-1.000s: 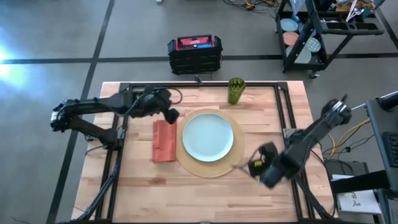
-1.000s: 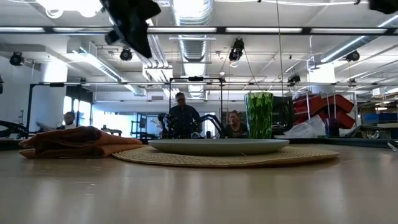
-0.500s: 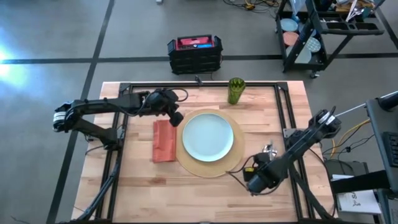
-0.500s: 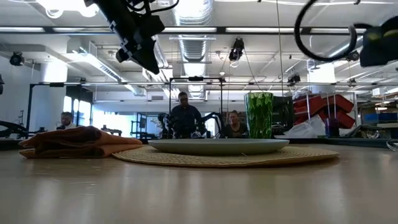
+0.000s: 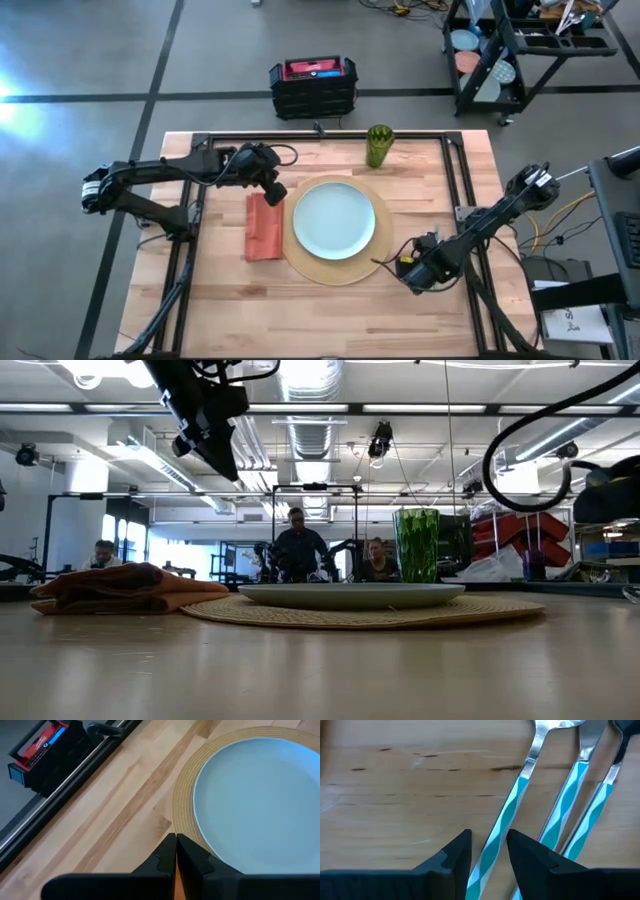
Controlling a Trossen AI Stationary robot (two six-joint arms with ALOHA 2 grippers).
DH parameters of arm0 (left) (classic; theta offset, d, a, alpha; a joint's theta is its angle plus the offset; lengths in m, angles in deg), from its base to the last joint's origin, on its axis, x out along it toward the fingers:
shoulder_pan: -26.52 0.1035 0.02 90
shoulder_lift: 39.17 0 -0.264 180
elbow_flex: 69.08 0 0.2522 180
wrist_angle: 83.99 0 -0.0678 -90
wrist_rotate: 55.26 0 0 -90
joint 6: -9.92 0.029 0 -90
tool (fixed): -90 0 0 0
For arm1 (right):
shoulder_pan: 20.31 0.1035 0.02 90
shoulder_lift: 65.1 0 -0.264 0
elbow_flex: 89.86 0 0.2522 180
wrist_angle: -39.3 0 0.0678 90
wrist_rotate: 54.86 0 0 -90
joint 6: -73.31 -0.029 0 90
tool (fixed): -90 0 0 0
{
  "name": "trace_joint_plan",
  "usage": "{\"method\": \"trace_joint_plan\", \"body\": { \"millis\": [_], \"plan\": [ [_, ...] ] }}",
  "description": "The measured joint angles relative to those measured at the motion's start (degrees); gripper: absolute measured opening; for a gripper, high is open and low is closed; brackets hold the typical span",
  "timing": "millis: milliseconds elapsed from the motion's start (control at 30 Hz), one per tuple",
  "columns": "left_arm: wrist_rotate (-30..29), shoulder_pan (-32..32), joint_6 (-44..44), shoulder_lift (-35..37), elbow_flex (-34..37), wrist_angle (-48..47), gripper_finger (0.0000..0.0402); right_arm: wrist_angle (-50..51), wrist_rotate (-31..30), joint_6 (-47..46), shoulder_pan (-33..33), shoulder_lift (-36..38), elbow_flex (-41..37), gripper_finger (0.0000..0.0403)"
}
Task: Set table place
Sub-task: Put the blue spoon beside the white plate on the brown table mat
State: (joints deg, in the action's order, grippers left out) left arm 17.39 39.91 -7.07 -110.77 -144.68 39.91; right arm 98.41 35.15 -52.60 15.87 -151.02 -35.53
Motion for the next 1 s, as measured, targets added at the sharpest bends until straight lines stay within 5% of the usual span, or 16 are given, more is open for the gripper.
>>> {"method": "trace_joint_plan", "body": {
  "millis": [133, 267, 433, 633, 833, 1000],
  "plan": [
    [0.0, 0.0, -0.1, 0.8, 0.0, -0.8, 0.0, -1.1, 0.4, 2.8, -0.6, 0.4, -1.4, 0.009],
    [-0.6, 0.0, -0.1, 2.0, 0.0, -1.8, 0.0, -0.8, 0.9, 6.5, -1.1, 1.1, -1.4, 0.0019],
    [-1.7, 0.1, 0.0, 3.5, 0.0, -2.9, 0.0, 0.6, 0.0, 6.7, -1.0, 1.6, 0.8, 0.001],
    [-1.7, 0.1, -1.3, 6.5, 0.0, -5.3, 0.0, 5.3, -9.5, 9.7, -2.9, 3.2, 12.6, 0.0005],
    [-5.0, 0.1, -1.5, 10.1, 0.0, -10.8, 0.0, 8.4, -14.3, 27.8, -13.7, 1.9, 23.6, 0.0004],
    [-6.3, 0.2, -2.7, 12.6, 0.0, -12.7, 0.0, 13.6, -15.1, 37.5, -23.8, -0.9, 23.3, 0.0003]
  ]
}}
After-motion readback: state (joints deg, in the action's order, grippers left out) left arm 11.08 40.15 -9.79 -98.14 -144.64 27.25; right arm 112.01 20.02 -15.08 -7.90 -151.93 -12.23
